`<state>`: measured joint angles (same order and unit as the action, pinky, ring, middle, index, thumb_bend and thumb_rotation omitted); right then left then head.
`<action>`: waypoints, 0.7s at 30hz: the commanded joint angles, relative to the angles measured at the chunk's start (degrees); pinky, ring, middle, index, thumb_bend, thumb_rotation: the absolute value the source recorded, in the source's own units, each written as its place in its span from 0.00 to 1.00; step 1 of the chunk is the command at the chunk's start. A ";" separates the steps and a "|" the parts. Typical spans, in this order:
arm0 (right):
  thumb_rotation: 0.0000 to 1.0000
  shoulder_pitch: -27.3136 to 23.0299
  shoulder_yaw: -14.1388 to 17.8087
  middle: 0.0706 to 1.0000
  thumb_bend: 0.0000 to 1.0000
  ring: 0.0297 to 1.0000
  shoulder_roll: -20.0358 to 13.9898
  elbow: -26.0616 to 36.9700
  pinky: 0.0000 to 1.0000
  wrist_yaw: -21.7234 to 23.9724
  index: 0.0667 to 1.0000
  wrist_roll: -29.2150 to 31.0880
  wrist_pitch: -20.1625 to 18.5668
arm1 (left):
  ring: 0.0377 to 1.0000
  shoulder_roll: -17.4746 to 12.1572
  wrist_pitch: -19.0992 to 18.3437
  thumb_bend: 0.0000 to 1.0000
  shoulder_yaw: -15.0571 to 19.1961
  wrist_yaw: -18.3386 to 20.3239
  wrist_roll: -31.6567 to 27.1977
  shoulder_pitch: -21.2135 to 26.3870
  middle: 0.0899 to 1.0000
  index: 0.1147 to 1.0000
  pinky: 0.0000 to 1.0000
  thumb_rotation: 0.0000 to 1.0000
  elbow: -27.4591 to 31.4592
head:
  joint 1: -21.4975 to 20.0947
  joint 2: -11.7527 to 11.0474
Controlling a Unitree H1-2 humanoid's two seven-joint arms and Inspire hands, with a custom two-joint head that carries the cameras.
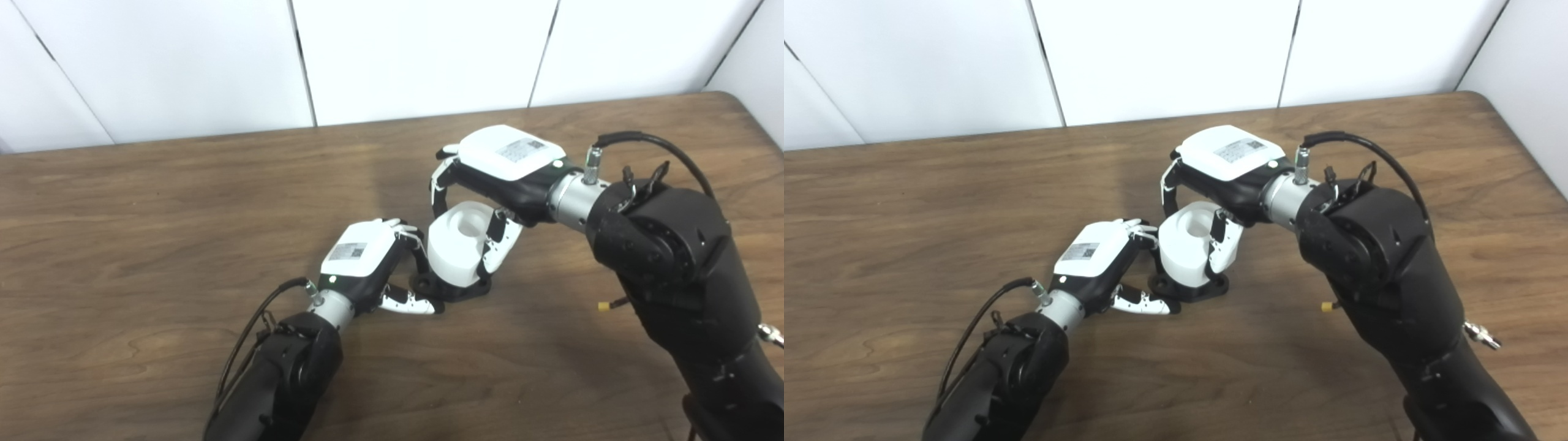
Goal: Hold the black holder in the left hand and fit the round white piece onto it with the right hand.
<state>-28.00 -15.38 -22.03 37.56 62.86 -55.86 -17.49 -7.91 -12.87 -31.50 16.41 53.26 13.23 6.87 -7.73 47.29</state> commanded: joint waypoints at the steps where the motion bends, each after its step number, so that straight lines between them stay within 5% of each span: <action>1: 0.13 -1.17 0.70 0.77 0.52 0.93 0.55 1.42 0.78 -1.55 0.45 -0.89 0.40 | 0.90 -1.37 -0.64 0.52 -0.16 2.45 0.78 -0.50 0.79 0.42 0.93 0.06 0.19 | -0.06 0.01; 21: 0.13 0.80 0.01 0.77 0.52 0.94 2.13 -0.72 0.76 -4.45 0.45 -0.92 1.87 | 0.89 -1.47 -0.44 0.52 -0.15 2.39 0.95 -0.38 0.79 0.42 0.92 0.06 0.40 | 0.04 0.14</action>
<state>-25.94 -15.87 -19.96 36.12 60.44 -56.82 -16.88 -7.96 -12.84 -31.48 16.58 53.26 13.23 7.01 -7.65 47.37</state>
